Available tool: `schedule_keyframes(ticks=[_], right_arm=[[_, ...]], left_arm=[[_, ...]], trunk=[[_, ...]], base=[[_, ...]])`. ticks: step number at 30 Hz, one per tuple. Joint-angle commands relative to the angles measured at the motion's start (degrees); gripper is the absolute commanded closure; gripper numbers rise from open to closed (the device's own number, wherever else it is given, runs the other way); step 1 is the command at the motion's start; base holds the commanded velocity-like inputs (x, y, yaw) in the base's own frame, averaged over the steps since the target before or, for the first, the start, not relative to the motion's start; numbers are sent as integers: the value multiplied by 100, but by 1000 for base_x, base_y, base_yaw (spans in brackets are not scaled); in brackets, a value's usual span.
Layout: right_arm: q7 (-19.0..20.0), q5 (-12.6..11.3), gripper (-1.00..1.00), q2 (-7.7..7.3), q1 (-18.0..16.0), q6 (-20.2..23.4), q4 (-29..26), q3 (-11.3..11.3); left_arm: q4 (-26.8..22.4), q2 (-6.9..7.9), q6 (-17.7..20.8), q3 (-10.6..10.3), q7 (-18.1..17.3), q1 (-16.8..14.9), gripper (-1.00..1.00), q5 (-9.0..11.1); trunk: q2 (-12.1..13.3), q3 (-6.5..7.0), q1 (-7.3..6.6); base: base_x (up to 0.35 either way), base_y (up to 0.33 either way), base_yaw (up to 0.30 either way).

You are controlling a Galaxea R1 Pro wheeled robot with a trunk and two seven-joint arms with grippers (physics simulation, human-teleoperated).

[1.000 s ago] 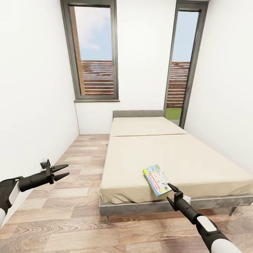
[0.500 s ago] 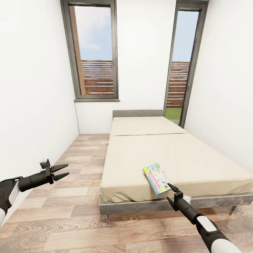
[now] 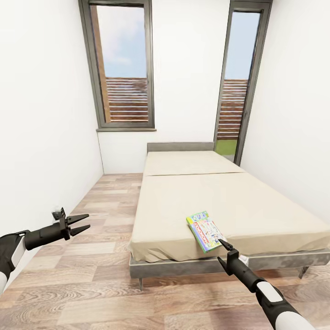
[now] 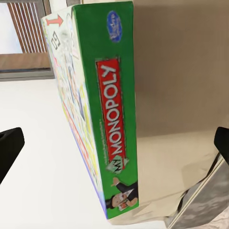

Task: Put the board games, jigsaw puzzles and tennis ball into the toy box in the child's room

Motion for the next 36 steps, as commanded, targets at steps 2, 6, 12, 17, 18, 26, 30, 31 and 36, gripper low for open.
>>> schedule_keyframes(ticks=[2, 6, 12, 17, 18, 26, 30, 31, 36], right_arm=[[2, -19, -100, 1, -4, 42, 3, -26], [2, -19, -100, 1, -4, 42, 3, -26], [2, -19, -100, 1, -4, 39, 3, -26], [2, -19, -100, 1, -4, -26, 3, -26], [2, -19, -100, 1, -4, -36, 3, -26], [2, -19, -100, 1, -4, -56, 3, -20], [0, -19, -100, 5, -4, -60, 3, -18], [0, -18, -100, 6, -4, -61, 5, -17], [-5, -14, -100, 7, -4, -58, 6, -14]], left_arm=[[1, 0, 63, 3, -19, -3, -100, 0], [1, 0, 67, 3, -19, -3, -100, 0], [1, 4, 64, 4, -19, -3, -100, 0], [1, 4, 63, 10, -20, -3, -100, 0], [1, 6, 62, 10, -20, -3, -100, 0], [1, 9, 54, 11, -19, -3, -100, 0], [1, 9, 52, 11, -19, -3, -100, 0], [1, 9, 52, 11, -19, -3, -100, 0], [1, 9, 52, 11, -19, -3, -100, 0]], trunk=[[-3, -6, -1], [-3, -6, -1], [-3, -6, -1], [-3, -6, -1], [-3, -6, -1], [-3, -6, -1], [-3, -6, -1], [-3, -6, -1], [-3, -6, -1]], base=[[0, 0, 0], [0, 0, 0], [0, 0, 0], [74, 54, 0], [137, 88, 0], [59, 35, 0], [9, 5, 0], [4, 2, 0], [2, 1, 0]])
